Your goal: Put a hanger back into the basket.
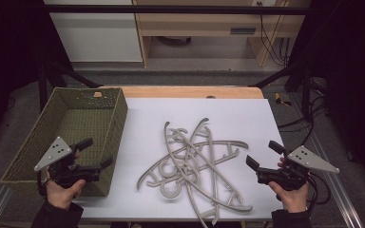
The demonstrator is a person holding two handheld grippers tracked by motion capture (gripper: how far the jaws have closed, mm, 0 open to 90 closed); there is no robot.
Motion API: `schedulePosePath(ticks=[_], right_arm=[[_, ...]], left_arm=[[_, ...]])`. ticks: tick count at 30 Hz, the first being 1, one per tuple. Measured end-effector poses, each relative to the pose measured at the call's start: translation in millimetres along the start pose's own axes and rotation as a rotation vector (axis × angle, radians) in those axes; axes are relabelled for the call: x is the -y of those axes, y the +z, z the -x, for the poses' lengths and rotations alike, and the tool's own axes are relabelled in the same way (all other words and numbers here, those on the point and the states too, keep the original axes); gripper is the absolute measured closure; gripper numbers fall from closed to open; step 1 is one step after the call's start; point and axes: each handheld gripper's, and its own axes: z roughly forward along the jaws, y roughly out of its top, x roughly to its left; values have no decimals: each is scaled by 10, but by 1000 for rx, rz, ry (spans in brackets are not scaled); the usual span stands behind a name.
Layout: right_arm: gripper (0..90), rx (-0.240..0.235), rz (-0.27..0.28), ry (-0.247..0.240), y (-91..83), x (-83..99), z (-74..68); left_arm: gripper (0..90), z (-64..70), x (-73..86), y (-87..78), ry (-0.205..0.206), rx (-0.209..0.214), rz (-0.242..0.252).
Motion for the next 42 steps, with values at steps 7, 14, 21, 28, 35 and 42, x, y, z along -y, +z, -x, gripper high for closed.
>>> schedulePosePath(ticks=[7,14,21,28,35,42], right_arm=[[67,3,-13,-4,-1,-14,-13],[251,-12,-58,-32,24,-12,-103],[512,-78,-135,-30,75,16,-218],[759,-173,-269,-44,225,123,-372],[900,-245,-364,-48,364,300,-510],[900,-284,-477,-61,506,519,-653]], left_arm=[[51,17,-4,0,-8,7,6],[64,35,4,18,-2,9,5],[74,56,1,6,-2,10,11],[86,70,0,5,6,16,12],[87,87,1,13,4,15,12],[88,96,3,27,9,18,9]])
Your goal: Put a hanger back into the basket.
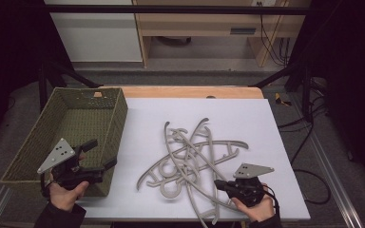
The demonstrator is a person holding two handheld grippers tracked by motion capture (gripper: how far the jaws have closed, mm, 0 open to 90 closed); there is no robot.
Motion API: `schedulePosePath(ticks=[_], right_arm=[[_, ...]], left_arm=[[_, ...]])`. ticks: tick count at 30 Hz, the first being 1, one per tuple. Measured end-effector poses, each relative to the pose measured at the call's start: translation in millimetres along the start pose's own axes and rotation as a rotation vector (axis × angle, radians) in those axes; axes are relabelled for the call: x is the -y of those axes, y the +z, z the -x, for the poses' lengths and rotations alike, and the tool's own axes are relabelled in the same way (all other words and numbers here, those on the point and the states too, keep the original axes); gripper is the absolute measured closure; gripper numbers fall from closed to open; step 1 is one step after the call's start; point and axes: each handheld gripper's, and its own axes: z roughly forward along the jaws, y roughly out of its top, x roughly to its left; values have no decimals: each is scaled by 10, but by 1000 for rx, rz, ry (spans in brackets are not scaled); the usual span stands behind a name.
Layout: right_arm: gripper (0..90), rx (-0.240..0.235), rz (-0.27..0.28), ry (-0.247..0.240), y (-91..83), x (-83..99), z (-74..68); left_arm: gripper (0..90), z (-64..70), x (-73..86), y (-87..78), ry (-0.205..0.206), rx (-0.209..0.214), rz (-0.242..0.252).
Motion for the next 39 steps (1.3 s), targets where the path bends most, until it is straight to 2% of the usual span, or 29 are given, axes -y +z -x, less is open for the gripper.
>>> schedulePosePath(ticks=[2,5,7,9,10,11,18,22,25,26,27,28,39], right_arm=[[900,1,-46,-4,79,12,-28],[900,-9,-74,-5,167,19,-43],[900,1,-130,-9,280,21,-82],[900,-4,-141,-22,305,19,-84],[900,19,-170,-23,378,7,-97],[900,19,-178,-36,398,5,-85],[900,26,-242,-36,509,18,-72],[900,29,-247,-27,525,24,-65],[900,17,-250,-31,536,25,-70],[900,8,-255,-46,544,24,-76],[900,-5,-264,-21,551,10,-117],[900,-14,-253,-47,570,15,-118],[900,-53,-272,-62,655,-6,-224]], left_arm=[[88,3,1,3,2,0,-2],[88,13,7,16,1,2,-6],[88,19,13,29,2,5,-10],[88,24,17,42,3,7,-15],[88,35,22,54,6,9,-19],[88,40,23,58,8,9,-21],[89,50,29,76,12,11,-28],[89,56,33,84,14,12,-31],[89,62,37,93,15,14,-34],[89,63,38,96,14,14,-35],[89,65,41,101,15,15,-38],[89,66,42,102,15,15,-38],[89,103,50,131,22,25,-45]])
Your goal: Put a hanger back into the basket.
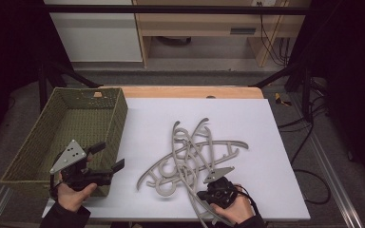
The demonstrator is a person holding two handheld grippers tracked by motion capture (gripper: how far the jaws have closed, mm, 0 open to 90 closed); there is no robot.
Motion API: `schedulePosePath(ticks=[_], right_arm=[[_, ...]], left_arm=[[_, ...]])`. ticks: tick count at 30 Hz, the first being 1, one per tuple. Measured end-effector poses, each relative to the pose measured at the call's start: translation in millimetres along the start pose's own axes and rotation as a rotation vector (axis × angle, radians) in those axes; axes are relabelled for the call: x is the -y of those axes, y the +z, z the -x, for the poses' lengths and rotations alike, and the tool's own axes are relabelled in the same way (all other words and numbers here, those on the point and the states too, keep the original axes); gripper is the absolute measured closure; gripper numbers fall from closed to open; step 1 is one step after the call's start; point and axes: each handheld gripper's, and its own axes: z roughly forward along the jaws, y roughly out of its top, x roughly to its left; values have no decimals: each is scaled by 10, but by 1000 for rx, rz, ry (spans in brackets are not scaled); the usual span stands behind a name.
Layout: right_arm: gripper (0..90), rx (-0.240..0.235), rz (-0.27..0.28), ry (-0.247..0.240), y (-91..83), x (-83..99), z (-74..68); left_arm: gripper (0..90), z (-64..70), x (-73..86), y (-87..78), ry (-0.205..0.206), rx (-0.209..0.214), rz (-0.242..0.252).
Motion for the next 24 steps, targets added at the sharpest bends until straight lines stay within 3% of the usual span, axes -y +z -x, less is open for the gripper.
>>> schedulePosePath(ticks=[10,24], right_arm=[[900,-51,-3,-25,76,-33,-74],[900,-63,3,-34,99,-53,-109]], left_arm=[[89,28,7,26,4,8,-8],[90,105,8,69,15,22,-23]])
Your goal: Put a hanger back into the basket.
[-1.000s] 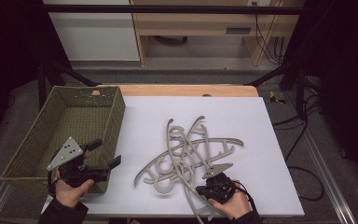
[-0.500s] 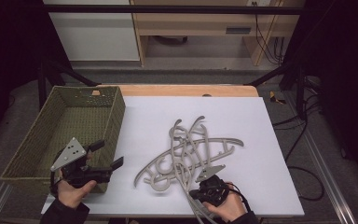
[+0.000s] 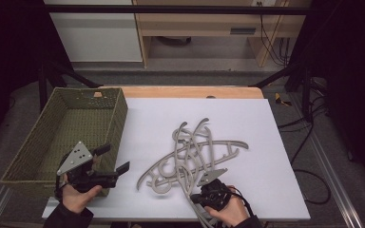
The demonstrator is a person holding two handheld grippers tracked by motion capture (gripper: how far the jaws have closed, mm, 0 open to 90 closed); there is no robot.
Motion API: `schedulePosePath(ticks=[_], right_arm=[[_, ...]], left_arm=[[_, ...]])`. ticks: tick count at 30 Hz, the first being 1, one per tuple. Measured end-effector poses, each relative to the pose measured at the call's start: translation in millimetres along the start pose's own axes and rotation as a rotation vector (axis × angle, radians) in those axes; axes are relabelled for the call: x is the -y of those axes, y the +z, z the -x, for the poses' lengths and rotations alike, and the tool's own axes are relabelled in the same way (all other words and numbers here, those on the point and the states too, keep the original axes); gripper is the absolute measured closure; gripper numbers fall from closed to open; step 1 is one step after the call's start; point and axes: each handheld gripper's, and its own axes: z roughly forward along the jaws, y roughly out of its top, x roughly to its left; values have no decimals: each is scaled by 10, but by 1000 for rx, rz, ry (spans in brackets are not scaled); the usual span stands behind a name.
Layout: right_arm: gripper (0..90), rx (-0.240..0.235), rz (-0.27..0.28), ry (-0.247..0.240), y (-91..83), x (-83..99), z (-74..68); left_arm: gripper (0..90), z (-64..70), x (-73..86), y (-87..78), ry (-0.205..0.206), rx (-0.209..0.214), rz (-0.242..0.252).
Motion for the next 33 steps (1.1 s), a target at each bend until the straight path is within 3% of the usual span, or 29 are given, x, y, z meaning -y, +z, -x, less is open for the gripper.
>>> schedulePosePath(ticks=[8,10,15,25,28,29,31,32,33], right_arm=[[900,-19,19,-3,-84,71,13],[900,-39,19,-20,-57,56,-17],[900,-35,14,-36,-42,38,-31],[900,-44,27,-34,10,-18,-58],[851,-15,66,-26,-74,-1,-16],[821,10,112,-20,-161,13,33],[772,31,152,-15,-246,28,77],[772,31,152,-15,-246,28,77],[725,58,202,1,-354,45,126]], left_arm=[[91,16,7,17,-1,2,-5],[91,26,13,33,-1,3,-11],[91,41,18,51,1,7,-18],[98,114,14,125,-8,21,-33],[114,174,-5,186,-9,17,-48],[115,232,-30,264,3,17,-70],[121,260,-44,310,7,12,-79],[121,285,-57,359,7,10,-86],[129,334,-70,472,4,8,-106]])
